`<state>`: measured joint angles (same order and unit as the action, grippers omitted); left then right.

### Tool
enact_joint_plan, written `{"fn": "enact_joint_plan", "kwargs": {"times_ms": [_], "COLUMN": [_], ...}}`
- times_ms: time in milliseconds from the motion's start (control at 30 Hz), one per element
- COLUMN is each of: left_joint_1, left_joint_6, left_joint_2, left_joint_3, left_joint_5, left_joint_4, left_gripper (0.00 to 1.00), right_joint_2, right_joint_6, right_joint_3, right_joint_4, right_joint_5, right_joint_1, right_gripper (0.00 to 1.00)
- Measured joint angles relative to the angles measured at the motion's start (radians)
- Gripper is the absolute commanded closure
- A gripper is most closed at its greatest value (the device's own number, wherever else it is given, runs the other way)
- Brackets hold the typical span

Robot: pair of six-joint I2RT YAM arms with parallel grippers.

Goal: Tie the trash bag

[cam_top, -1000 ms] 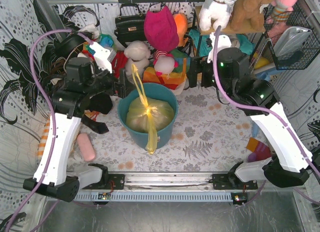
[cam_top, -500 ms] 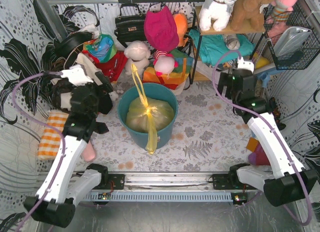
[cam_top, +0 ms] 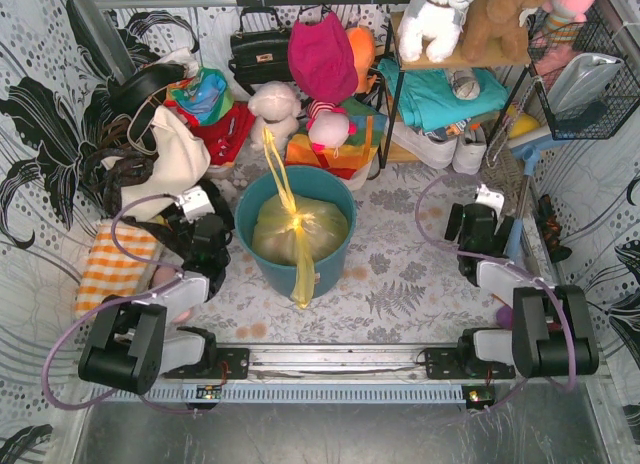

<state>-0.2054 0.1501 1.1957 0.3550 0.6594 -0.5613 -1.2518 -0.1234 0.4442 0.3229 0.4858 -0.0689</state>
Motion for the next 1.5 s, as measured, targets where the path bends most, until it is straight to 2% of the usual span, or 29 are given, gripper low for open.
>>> {"fn": "enact_joint_plan", "kwargs": {"times_ms": [133,267,633,767,1000,1100,1400,1500], "left_joint_1": [0.005,0.014,0.061,0.077,0.077,0.079,0.084,0.085], "left_joint_6": [-0.050,-0.083,-0.106,-0.103,-0.103,-0.092,-0.061,-0.067], "left_joint_2": [0.045,0.066,0.150,0.130,0.006,0.015,0.074,0.105], "left_joint_3": [-0.072,-0.074,0.011,0.005,-0.069,-0.070,-0.049,-0.072], "left_joint_5": [-0.005,-0.056,-0.247,-0.278,-0.257,-0.254,-0.363,-0.407], "left_joint_4": [-0.188,-0.325,-0.372,-0.357,-0.328,-0.315,-0.296,-0.348], "left_gripper": [0.02,0.03,0.02,0.02,0.02,0.02,0.02,0.02], "right_joint_2": [-0.081,-0.190,-0.266,-0.290,-0.290,-0.290,-0.290,-0.290], "right_joint_6": [0.038,0.062,0.142,0.151,0.163,0.166,0.167,0.167], "right_joint_3": [-0.096,-0.138,-0.256,-0.270,-0.270,-0.270,-0.270,-0.270], "right_joint_4": [0.284,0.507,0.878,0.914,0.959,0.966,0.973,0.973], "right_joint_5": [-0.012,-0.028,-0.214,-0.233,-0.237,-0.237,-0.237,-0.237], "right_joint_1": [0.004,0.014,0.016,0.016,0.016,0.016,0.016,0.016], "right_gripper": [0.03,0.03,0.03,0.03,0.03,0.03,0.03,0.03]}}
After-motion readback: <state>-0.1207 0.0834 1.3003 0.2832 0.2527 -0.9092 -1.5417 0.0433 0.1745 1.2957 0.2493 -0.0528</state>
